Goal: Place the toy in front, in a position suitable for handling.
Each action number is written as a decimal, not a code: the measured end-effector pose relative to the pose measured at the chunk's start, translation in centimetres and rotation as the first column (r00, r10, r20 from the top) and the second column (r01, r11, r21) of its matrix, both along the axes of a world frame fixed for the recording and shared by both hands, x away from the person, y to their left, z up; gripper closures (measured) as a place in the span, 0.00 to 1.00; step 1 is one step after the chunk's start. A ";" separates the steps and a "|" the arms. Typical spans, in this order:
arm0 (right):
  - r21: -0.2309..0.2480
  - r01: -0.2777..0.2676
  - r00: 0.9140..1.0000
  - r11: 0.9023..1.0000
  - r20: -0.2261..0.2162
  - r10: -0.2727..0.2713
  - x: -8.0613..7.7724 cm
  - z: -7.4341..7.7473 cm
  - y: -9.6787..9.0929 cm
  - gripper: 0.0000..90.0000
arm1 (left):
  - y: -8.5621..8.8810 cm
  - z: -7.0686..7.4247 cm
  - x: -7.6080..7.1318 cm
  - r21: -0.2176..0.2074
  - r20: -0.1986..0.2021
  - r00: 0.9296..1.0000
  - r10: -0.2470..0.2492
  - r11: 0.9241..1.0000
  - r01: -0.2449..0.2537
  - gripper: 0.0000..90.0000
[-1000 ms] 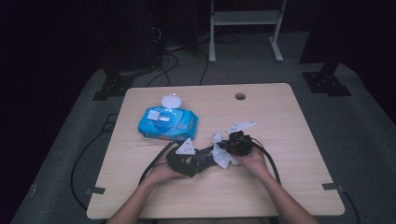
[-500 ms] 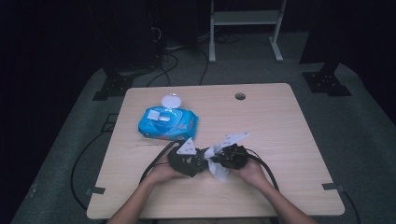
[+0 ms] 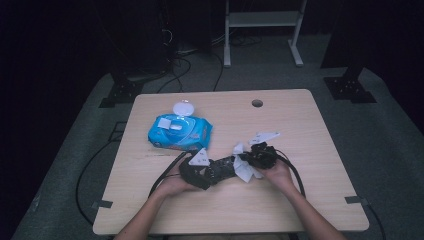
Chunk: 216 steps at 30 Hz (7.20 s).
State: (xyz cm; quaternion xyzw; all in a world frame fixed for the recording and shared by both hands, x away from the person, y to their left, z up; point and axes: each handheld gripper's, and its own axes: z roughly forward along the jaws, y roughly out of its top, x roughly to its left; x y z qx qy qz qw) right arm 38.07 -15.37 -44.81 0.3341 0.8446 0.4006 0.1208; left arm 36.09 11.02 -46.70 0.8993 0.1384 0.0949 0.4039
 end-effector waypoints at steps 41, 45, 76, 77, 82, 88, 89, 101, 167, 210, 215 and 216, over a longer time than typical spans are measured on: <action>-0.012 0.132 0.991 0.991 -0.012 -0.132 -2.1 0.8 -9.8 0.95 | 0.0 -0.1 0.1 0.006 0.023 0.999 -0.029 1.000 0.029 0.29; -0.021 0.188 0.982 0.982 -0.003 -0.188 -2.9 1.3 -13.2 0.95 | -0.1 0.0 0.1 -0.001 0.024 0.999 -0.031 1.000 0.031 0.29; 0.016 -0.129 0.991 0.992 -0.036 0.129 -1.6 -1.0 -5.1 0.48 | 1.2 1.3 -1.0 -0.026 0.065 0.998 0.009 1.000 -0.007 0.27; 0.017 -0.141 0.989 0.990 -0.036 0.142 -1.6 -1.1 -4.8 0.48 | 1.3 1.2 -1.2 -0.018 0.069 0.998 0.013 1.000 -0.011 0.27; 0.001 -0.167 0.986 0.986 -0.022 0.167 -1.3 -1.1 -3.7 0.47 | 1.5 0.8 -1.6 -0.009 0.086 0.996 0.029 1.000 -0.028 0.27; 0.029 -0.176 0.983 0.984 -0.054 0.177 -1.1 -1.5 -3.9 0.44 | 1.3 0.2 -1.1 0.022 0.088 0.995 0.047 0.999 -0.049 0.25; 0.030 -0.181 0.981 0.983 -0.058 0.183 -1.2 -1.5 -3.9 0.43 | 1.3 0.1 -1.0 0.026 0.086 0.995 0.050 0.998 -0.053 0.25; -0.066 -0.252 0.968 0.966 0.009 0.253 -2.9 -1.5 -2.4 0.37 | 1.6 -0.3 -0.3 0.025 0.045 0.997 0.061 0.998 -0.062 0.36; -0.221 -0.318 0.926 0.922 0.135 0.352 -4.3 1.1 1.1 0.70 | -0.8 0.7 0.3 0.011 0.108 0.991 -0.073 0.997 0.073 0.43; 0.083 -0.083 0.993 0.993 -0.078 0.090 1.5 -0.4 -3.4 0.68 | 0.4 -0.3 4.9 -0.149 -0.308 0.943 0.126 0.973 -0.178 0.42; 0.070 -0.080 0.995 0.994 -0.053 0.083 1.4 -0.4 -3.1 0.65 | 0.1 0.1 4.3 -0.116 -0.242 0.956 0.166 0.973 -0.198 0.39; 0.067 -0.081 0.995 0.994 -0.045 0.084 1.3 -0.3 -3.0 0.64 | 0.0 0.2 3.9 -0.107 -0.195 0.962 0.189 0.971 -0.213 0.36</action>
